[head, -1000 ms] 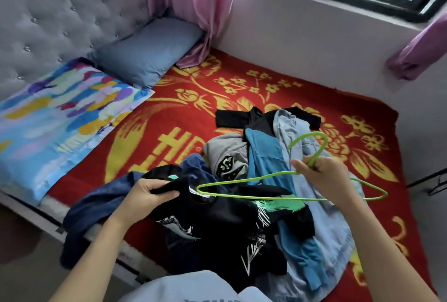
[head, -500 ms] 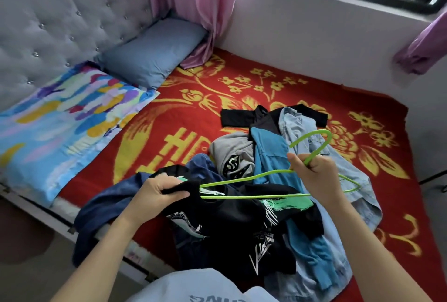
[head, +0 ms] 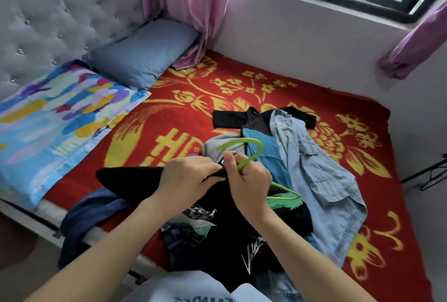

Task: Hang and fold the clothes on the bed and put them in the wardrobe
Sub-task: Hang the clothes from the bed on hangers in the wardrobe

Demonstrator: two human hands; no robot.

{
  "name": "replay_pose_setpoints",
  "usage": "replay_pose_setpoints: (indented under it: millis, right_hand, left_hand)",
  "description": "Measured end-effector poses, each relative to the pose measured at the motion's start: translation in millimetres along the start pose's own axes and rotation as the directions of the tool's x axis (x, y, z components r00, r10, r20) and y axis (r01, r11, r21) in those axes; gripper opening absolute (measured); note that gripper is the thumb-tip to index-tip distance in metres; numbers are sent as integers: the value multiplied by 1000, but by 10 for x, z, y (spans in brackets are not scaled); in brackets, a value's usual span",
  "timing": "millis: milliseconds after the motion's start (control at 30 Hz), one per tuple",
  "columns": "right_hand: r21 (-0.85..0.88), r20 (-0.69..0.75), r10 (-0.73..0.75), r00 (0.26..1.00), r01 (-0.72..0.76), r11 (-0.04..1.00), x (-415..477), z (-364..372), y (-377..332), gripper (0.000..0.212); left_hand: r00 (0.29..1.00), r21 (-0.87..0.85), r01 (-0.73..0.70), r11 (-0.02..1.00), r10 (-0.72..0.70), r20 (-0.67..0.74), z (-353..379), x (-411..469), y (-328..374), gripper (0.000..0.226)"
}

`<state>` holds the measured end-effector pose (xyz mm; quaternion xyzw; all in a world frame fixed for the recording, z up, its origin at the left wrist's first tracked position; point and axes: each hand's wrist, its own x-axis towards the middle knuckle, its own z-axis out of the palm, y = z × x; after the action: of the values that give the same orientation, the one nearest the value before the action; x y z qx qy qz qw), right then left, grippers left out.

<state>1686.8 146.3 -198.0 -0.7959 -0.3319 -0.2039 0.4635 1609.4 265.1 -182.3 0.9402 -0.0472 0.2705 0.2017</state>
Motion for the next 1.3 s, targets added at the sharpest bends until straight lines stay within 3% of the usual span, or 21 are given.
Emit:
replay_pose_setpoints:
  millis: [100, 167, 233, 267, 333, 400, 500, 567, 633, 667, 733, 833, 900, 967, 1033, 1100, 1200, 1300]
  right_hand:
    - [116, 81, 1, 997, -11, 993, 128, -44, -10, 41]
    - [133, 7, -154, 988, 152, 980, 180, -125, 44, 38]
    - [7, -102, -370, 923, 373, 928, 102, -189, 155, 24]
    - [-31, -106, -443, 890, 443, 896, -2, -198, 243, 18]
    - [-6, 28, -483, 875, 483, 876, -270, -197, 458, 9]
    - [-8, 242, -363, 900, 376, 927, -450, -179, 676, 6]
    - [-83, 409, 8, 913, 29, 996, -420, -113, 807, 29]
    - [43, 429, 53, 902, -80, 996, -268, -80, 753, 38]
    - [135, 557, 48, 829, -148, 980, -135, -48, 641, 38]
    - [113, 638, 35, 770, -139, 984, -100, -32, 609, 38]
    - [-25, 750, -2, 661, 32, 999, -73, -23, 650, 39]
    - [-367, 831, 138, 539, 345, 864, 69, -173, 939, 28]
    - [-562, 778, 290, 557, 410, 718, 248, -446, 1124, 24]
    - [-620, 704, 159, 692, 490, 613, 404, -779, 1199, 21]
    - [-632, 635, -16, 773, 530, 565, 478, -1036, 1143, 22]
    - [-607, 598, -117, 793, 543, 579, 503, -1164, 1015, 15]
    - [-521, 539, -197, 819, 508, 686, 526, -1216, 862, 9]
    - [-386, 526, -228, 820, 469, 794, 563, -1190, 647, 9]
  left_hand:
    - [998, -46, 32, 998, -30, 49, -6, 40, -14, 34]
    - [991, -140, 131, 981, -125, 50, -33, 48, -73, 23]
    - [973, -239, 227, 944, -230, 16, -102, 59, -159, 12]
    - [962, -278, 259, 925, -271, -7, -153, 72, -208, 12]
    - [936, -350, 314, 883, -349, -41, -274, 98, -272, 15]
    - [924, -405, 328, 853, -379, -48, -380, 121, -283, 25]
    - [937, -438, 296, 849, -346, -37, -454, 124, -224, 27]
    - [946, -480, 264, 836, -322, -39, -492, 129, -173, 29]
    - [943, -545, 247, 801, -328, -55, -542, 142, -127, 35]
    - [942, -572, 242, 784, -330, -55, -569, 152, -109, 31]
    - [941, -599, 238, 765, -333, -52, -615, 146, -97, 26]
    - [923, -581, 246, 776, -371, -105, -710, 95, -169, 29]
    - [905, -551, 256, 794, -397, -151, -759, 29, -309, 40]
    - [910, -480, 278, 832, -387, -145, -752, -74, -445, 45]
    - [926, -379, 273, 884, -348, -146, -712, -151, -540, 35]
    - [938, -285, 243, 927, -300, -174, -674, -188, -612, 14]
    - [949, -232, 150, 961, -206, -237, -653, -142, -618, 55]
    - [967, -104, 58, 993, -82, -242, -572, -91, -579, 62]
